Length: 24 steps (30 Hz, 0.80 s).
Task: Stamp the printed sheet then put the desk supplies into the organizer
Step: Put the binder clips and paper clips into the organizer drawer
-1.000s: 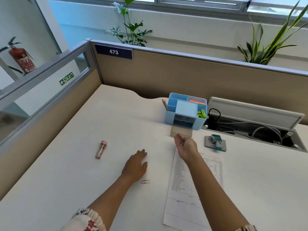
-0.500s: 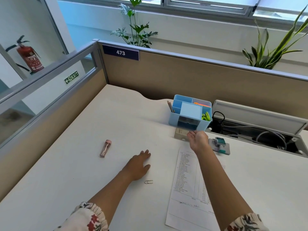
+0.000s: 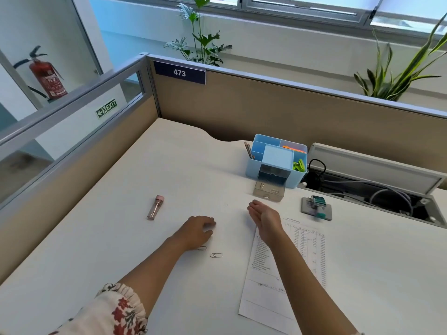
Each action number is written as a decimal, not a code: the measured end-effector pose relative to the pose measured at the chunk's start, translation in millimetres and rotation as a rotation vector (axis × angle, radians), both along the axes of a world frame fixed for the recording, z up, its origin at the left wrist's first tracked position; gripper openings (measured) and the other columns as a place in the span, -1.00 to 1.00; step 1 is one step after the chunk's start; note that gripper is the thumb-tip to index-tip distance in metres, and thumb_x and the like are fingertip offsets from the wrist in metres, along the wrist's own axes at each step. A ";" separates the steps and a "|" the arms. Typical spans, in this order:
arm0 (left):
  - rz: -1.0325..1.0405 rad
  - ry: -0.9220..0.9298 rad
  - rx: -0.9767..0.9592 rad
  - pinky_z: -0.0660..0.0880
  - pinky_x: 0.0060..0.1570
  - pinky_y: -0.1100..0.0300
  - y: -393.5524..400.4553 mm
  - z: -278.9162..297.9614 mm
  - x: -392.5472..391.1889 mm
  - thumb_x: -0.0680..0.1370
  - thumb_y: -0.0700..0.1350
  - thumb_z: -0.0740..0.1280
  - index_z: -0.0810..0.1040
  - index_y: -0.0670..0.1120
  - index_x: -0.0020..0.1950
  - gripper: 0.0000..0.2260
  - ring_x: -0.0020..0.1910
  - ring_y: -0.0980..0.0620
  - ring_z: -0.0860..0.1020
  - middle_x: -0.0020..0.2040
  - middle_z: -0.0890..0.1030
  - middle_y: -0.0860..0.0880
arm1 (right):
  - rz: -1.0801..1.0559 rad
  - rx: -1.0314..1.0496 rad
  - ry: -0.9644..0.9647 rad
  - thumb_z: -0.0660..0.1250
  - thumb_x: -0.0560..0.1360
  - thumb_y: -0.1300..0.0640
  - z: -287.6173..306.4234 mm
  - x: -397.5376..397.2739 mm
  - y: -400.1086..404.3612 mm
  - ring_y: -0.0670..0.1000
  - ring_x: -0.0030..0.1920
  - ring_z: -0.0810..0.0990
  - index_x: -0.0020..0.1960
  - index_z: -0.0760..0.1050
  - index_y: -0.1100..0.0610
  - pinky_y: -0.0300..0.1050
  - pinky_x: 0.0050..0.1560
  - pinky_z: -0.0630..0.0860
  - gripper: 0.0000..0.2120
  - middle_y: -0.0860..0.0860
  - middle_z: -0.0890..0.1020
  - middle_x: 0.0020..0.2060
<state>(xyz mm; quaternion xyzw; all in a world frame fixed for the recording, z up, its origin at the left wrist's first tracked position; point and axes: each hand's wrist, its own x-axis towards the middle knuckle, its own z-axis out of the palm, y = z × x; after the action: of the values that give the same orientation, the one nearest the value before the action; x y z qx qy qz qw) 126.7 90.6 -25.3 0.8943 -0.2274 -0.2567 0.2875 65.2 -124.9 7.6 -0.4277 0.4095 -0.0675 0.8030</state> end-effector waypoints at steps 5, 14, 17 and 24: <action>-0.006 -0.112 0.061 0.40 0.17 0.21 15.9 5.7 -7.2 0.53 -0.14 0.34 0.56 -0.03 0.17 -0.78 0.21 0.03 0.49 0.17 0.55 0.02 | 0.401 -0.218 0.065 0.35 0.50 0.36 -16.6 -14.4 32.3 0.09 -0.03 0.64 0.11 0.60 0.31 -0.19 0.03 0.60 -0.81 0.26 0.66 0.05; 0.056 -0.021 0.066 0.41 -0.06 0.29 31.2 16.5 -14.2 0.25 0.01 0.63 0.62 -0.02 -0.01 -0.62 -0.02 0.11 0.48 0.00 0.51 0.03 | 1.057 -1.066 0.213 0.59 0.29 0.17 -22.6 -26.8 60.6 -0.05 -0.14 0.61 -0.02 0.68 0.11 -0.27 -0.10 0.52 -0.72 -0.01 0.66 -0.16; 0.065 0.000 0.094 0.40 -0.10 0.31 31.2 19.0 -15.6 0.22 -0.02 0.65 0.65 -0.03 -0.04 -0.62 -0.04 0.12 0.50 -0.01 0.54 0.04 | 1.095 -1.163 0.270 0.64 0.21 0.09 -21.7 -28.8 71.0 0.01 -0.12 0.65 -0.06 0.65 0.07 -0.15 -0.09 0.56 -0.66 -0.03 0.63 -0.15; 0.071 -0.014 0.155 0.46 -0.20 0.30 27.6 20.5 -19.4 0.27 -0.13 0.59 0.70 -0.02 -0.16 -0.82 -0.10 0.09 0.58 -0.12 0.65 0.02 | 1.047 -1.347 0.276 0.49 0.35 0.26 -29.5 -37.1 86.1 0.04 -0.08 0.63 -0.08 0.65 0.10 -0.20 -0.15 0.45 -0.83 0.02 0.66 -0.06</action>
<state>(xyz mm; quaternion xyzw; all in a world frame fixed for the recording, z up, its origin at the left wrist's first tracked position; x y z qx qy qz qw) 107.4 118.2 -4.8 0.9232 -0.1770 -0.2566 0.2249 28.1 -38.8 -21.9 -0.9506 0.1264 0.1356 0.2492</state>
